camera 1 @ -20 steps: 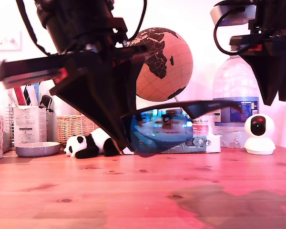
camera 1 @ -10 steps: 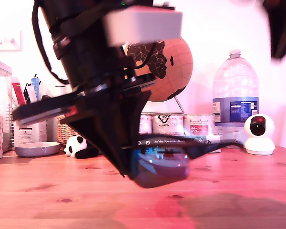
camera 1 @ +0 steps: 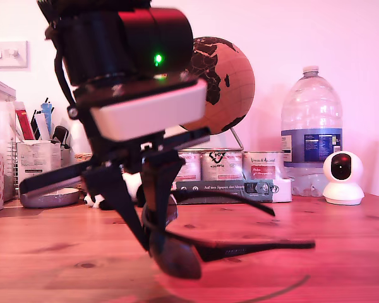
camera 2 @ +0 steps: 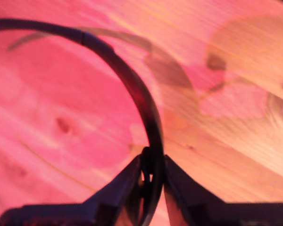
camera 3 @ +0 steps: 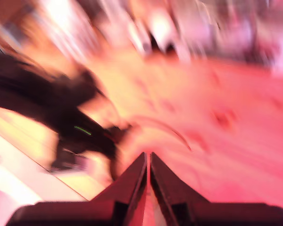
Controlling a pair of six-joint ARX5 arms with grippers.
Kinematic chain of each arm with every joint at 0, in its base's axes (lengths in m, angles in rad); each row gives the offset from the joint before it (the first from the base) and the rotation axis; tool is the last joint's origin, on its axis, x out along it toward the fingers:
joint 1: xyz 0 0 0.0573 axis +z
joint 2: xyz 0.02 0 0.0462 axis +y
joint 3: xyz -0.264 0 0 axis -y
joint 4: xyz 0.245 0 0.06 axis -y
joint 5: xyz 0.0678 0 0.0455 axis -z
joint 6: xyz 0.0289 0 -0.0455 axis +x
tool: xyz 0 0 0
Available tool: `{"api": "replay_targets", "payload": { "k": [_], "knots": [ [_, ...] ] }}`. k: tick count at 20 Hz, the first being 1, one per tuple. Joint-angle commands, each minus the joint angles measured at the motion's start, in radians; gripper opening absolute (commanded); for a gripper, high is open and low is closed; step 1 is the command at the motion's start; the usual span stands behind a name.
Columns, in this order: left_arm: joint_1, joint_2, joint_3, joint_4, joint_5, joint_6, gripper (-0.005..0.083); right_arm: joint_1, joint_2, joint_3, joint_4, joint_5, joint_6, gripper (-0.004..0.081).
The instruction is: Pick up the sunglasses and open them, then place them back on the table
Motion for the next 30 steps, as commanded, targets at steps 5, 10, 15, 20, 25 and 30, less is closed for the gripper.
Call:
{"api": "replay_targets", "payload": {
  "k": [5,10,15,20,25,30],
  "knots": [
    [0.017,0.045,-0.013,-0.038,0.009,0.01,0.0008,0.003,-0.103,-0.002,-0.051,-0.003,0.008,-0.001],
    [0.013,0.05,-0.013,-0.066,0.024,0.007,0.0337,0.003,-0.097,-0.002,-0.063,-0.002,0.007,-0.001],
    [0.012,0.04,-0.012,-0.049,0.003,-0.009,0.0398,0.003,-0.092,-0.002,-0.055,0.015,-0.003,-0.001],
    [0.014,-0.014,0.023,-0.04,-0.044,-0.148,0.0398,0.003,-0.037,-0.002,-0.057,0.063,-0.014,-0.001],
    [0.017,-0.095,0.072,-0.046,-0.058,-0.359,0.0394,0.003,0.073,-0.002,-0.054,0.125,-0.101,-0.001],
    [0.014,-0.181,0.091,-0.057,-0.074,-0.586,0.0197,0.003,0.167,-0.002,-0.024,0.188,-0.109,-0.001]
  ]
}}
